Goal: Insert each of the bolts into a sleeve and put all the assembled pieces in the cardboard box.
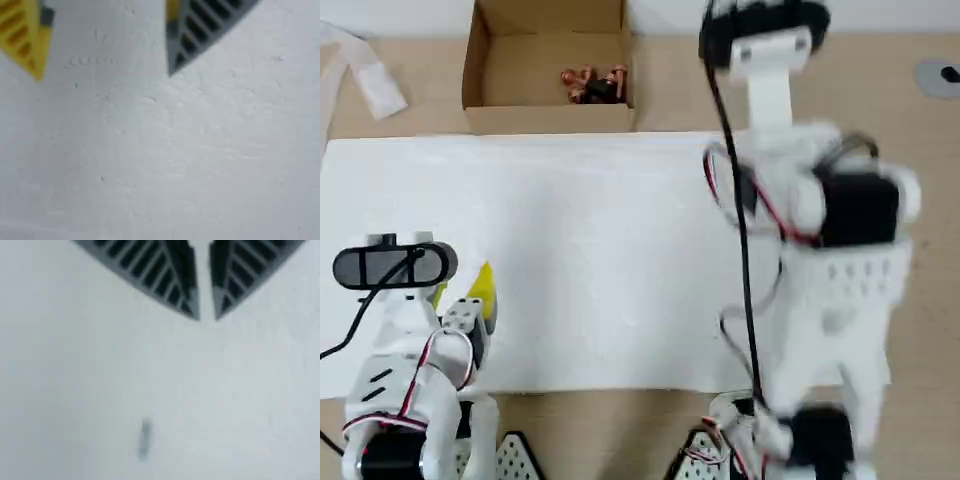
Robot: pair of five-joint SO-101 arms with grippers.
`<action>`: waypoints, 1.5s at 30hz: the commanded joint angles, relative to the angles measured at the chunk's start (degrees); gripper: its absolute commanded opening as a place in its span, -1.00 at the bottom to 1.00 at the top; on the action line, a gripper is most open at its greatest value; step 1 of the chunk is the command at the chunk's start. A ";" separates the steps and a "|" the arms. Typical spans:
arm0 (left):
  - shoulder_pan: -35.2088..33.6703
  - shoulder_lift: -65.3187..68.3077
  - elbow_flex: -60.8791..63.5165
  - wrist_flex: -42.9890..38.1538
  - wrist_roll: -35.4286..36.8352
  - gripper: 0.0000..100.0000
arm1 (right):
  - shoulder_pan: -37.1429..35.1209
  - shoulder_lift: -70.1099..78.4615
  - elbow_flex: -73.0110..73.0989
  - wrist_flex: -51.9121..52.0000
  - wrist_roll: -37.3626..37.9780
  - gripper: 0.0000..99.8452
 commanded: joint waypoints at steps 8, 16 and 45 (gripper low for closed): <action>-1.41 -0.31 8.18 -7.56 0.09 -0.65 | 4.88 -28.18 37.41 -12.57 0.18 -0.98; -6.95 -0.40 16.09 -12.48 0.09 -0.66 | 7.43 -45.41 65.10 -27.08 8.18 -0.98; -7.12 -0.40 30.07 -12.66 0.44 -0.97 | 7.43 -84.53 109.76 -32.35 8.18 -0.98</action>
